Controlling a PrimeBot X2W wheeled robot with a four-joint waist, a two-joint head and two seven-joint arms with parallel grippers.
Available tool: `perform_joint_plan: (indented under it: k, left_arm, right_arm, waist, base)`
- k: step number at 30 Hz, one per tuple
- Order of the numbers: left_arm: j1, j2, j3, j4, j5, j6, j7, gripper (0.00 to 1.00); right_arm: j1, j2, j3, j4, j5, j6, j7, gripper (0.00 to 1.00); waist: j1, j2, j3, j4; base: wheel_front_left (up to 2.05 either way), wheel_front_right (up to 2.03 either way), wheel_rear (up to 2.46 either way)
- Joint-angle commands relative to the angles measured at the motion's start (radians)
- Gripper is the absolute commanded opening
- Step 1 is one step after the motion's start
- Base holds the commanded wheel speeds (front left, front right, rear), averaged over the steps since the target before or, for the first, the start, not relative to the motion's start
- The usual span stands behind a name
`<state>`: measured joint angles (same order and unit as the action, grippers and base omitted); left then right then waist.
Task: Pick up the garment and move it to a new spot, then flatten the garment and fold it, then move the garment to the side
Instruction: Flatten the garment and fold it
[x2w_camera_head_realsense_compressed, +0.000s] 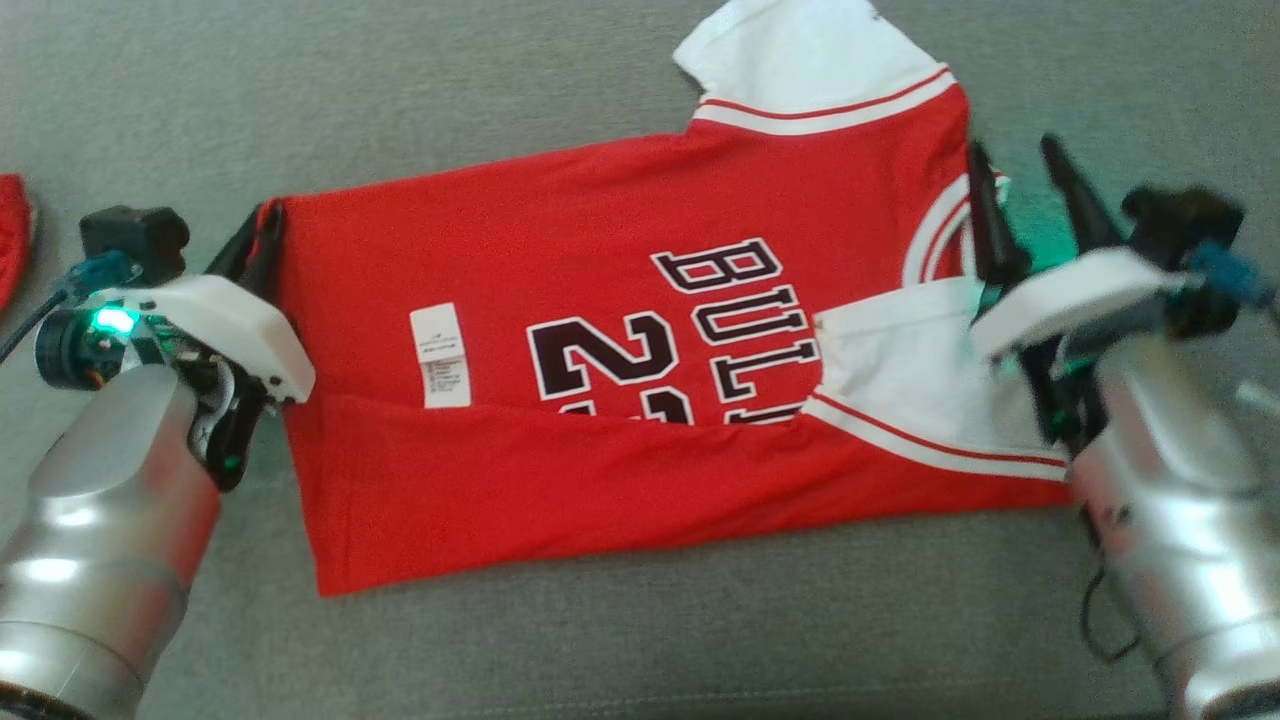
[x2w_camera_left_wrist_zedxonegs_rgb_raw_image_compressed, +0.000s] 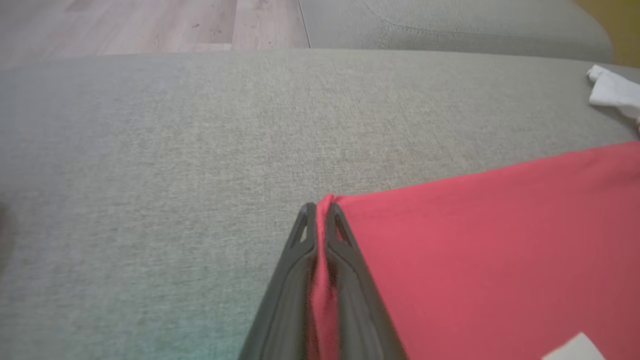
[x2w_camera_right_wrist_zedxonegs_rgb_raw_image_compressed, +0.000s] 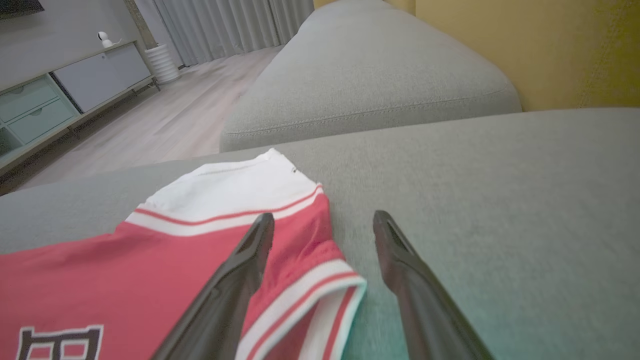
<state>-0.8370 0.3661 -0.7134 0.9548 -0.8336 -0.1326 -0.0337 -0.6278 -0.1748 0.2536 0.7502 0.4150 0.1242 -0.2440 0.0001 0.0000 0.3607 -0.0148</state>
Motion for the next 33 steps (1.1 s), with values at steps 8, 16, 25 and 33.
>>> perform_joint_plan:
  k: [8, 16, 25, 33]
  left_arm:
    - [-0.096, -0.016, 0.012, -0.015, 0.003, 0.002, -0.185, 0.0]
    - [-0.143, -0.115, -0.037, -0.043, 0.016, 0.002, -0.222, 0.0]
    - [-0.167, -0.181, -0.083, -0.071, 0.009, 0.002, -0.228, 0.0]
    - [-0.166, -0.182, -0.082, -0.09, 0.009, 0.002, -0.228, 0.0]
  right_arm:
    - [-0.238, -0.071, 0.068, 0.098, -0.01, 0.007, 0.147, 1.0]
    - [-0.466, -0.143, 0.113, 0.274, -0.033, 0.007, 0.359, 1.0]
    - [-0.592, -0.169, 0.131, 0.405, -0.065, 0.007, 0.448, 1.0]
    - [-0.618, -0.153, 0.152, 0.467, -0.068, 0.007, 0.488, 0.1]
  waist:
    - [-0.0001, 0.0, 0.036, 0.106]
    - [-0.0001, 0.0, 0.104, 0.234]
    - [-0.0001, 0.0, 0.157, 0.303]
    - [-0.0001, 0.0, 0.174, 0.304]
  base:
    - [0.0, 0.0, 0.0]
    - [0.0, 0.0, 0.0]
    - [0.0, 0.0, 0.0]
    - [0.0, 0.0, 0.0]
